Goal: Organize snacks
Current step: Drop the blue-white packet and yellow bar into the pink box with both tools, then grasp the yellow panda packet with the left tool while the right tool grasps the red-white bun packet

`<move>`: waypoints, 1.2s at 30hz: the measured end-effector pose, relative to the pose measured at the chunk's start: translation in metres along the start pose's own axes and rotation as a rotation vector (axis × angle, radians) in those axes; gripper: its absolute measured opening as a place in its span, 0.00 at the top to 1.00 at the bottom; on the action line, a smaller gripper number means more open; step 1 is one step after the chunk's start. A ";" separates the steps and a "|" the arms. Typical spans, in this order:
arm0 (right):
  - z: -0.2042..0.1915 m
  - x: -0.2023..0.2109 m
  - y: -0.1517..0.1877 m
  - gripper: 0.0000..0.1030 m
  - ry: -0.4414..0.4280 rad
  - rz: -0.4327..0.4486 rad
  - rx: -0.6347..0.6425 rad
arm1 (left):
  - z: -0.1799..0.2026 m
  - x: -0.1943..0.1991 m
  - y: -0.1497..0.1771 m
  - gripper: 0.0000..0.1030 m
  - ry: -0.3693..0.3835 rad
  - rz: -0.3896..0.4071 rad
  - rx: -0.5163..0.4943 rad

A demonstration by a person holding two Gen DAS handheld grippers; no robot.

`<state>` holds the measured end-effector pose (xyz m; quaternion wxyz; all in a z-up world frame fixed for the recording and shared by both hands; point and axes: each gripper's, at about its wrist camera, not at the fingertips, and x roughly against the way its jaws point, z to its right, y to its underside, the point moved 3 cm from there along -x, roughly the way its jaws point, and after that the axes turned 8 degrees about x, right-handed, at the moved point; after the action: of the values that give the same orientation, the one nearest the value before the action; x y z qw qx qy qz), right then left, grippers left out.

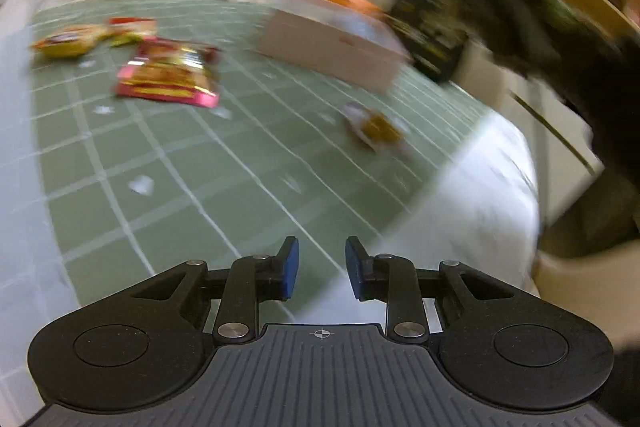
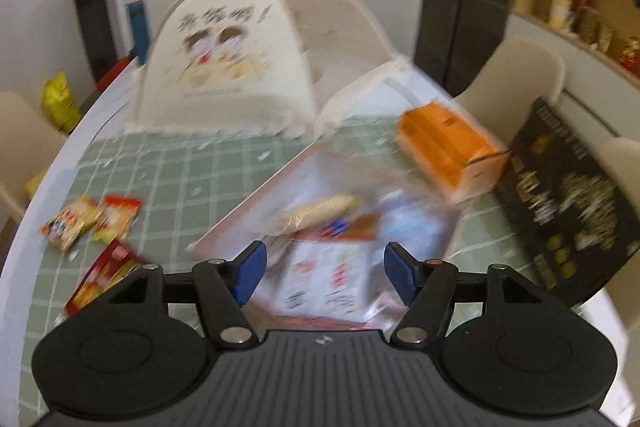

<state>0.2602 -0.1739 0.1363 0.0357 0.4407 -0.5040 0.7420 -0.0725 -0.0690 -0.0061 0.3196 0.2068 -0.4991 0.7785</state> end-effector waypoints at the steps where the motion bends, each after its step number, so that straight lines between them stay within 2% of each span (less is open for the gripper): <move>1: -0.012 -0.004 0.006 0.36 -0.017 -0.012 0.009 | 0.002 -0.001 0.007 0.72 0.027 -0.005 -0.042; 4: -0.045 -0.008 0.022 0.36 -0.033 -0.024 0.029 | 0.005 -0.005 0.018 0.72 0.082 0.032 -0.119; 8: -0.067 -0.001 0.047 0.36 -0.007 -0.009 -0.032 | -0.004 -0.001 0.004 0.73 0.126 0.060 -0.093; 11: -0.074 0.003 0.066 0.36 0.026 -0.022 -0.055 | -0.021 0.023 -0.028 0.73 0.157 0.119 -0.046; 12: -0.077 0.005 0.071 0.36 0.034 -0.028 -0.054 | -0.031 0.027 -0.046 0.73 0.131 0.128 -0.019; 15: -0.092 0.007 0.082 0.36 0.073 -0.059 -0.022 | -0.077 0.030 -0.110 0.73 -0.010 0.130 0.055; 17: -0.106 0.011 0.089 0.36 0.102 -0.065 -0.018 | -0.111 0.031 -0.148 0.73 -0.081 0.185 0.081; 19: -0.119 0.014 0.093 0.36 0.091 -0.070 -0.038 | -0.148 0.025 -0.186 0.73 -0.150 0.229 0.103; 21: -0.131 0.018 0.096 0.36 0.074 -0.080 -0.057 | -0.186 0.011 -0.221 0.73 -0.265 0.239 0.144; 23: -0.142 0.022 0.095 0.36 0.043 -0.093 -0.076 | -0.216 -0.003 -0.248 0.73 -0.359 0.218 0.199; 25: -0.149 0.025 0.090 0.36 0.012 -0.100 -0.080 | -0.248 -0.030 -0.269 0.73 -0.388 0.133 0.242; 29: -0.160 0.030 0.071 0.36 -0.053 -0.099 -0.064 | -0.271 -0.069 -0.272 0.72 -0.295 -0.032 0.316; 34: -0.158 0.027 0.043 0.33 -0.124 -0.120 -0.116 | -0.221 -0.049 -0.225 0.72 -0.212 -0.046 0.135; 36: -0.160 0.016 0.036 0.33 -0.140 -0.129 -0.129 | -0.200 -0.042 -0.203 0.72 -0.188 -0.058 0.096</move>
<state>0.1339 -0.0732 0.1055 0.0766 0.5197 -0.5226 0.6715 0.0991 0.1613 0.0144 0.2834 0.3083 -0.4827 0.7692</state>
